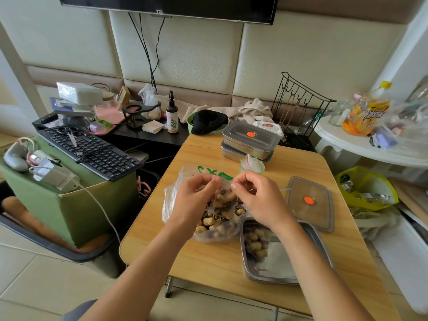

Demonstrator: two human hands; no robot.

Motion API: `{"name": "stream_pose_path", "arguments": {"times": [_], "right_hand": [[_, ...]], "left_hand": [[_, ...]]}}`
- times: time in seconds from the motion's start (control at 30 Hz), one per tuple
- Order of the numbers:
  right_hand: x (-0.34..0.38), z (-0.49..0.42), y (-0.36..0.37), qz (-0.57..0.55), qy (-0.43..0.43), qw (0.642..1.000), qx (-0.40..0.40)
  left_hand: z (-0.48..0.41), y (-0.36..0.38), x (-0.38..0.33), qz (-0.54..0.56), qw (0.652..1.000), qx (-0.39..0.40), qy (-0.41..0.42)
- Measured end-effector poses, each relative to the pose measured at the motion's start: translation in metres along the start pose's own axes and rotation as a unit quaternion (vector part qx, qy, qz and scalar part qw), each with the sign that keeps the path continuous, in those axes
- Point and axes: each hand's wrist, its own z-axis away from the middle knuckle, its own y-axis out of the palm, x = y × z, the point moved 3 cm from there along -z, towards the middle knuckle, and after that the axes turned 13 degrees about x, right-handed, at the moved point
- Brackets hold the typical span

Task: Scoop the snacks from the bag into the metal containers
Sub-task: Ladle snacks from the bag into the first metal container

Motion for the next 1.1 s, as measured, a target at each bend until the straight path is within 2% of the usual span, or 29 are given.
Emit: {"name": "stream_pose_path", "arguments": {"times": [0.4,0.6,0.97,1.1], "right_hand": [[0.0005,0.0009,-0.0017,0.006,-0.009,1.0,-0.012],[0.0024,0.0022,-0.0054,0.006,-0.032,0.999,0.004],[0.005,0.0016,-0.0021,0.011,-0.052,0.998,0.017],[0.0042,0.0014,-0.0036,0.015,-0.057,0.998,0.017]], "left_hand": [[-0.0001,0.0007,-0.0028,-0.044,0.999,0.01,0.023],[-0.0035,0.0009,0.0006,-0.055,0.995,0.077,0.02],[-0.0058,0.0016,0.0058,-0.082,0.994,0.064,0.043],[-0.0057,0.0045,0.0059,-0.071,0.993,0.088,0.031]]}}
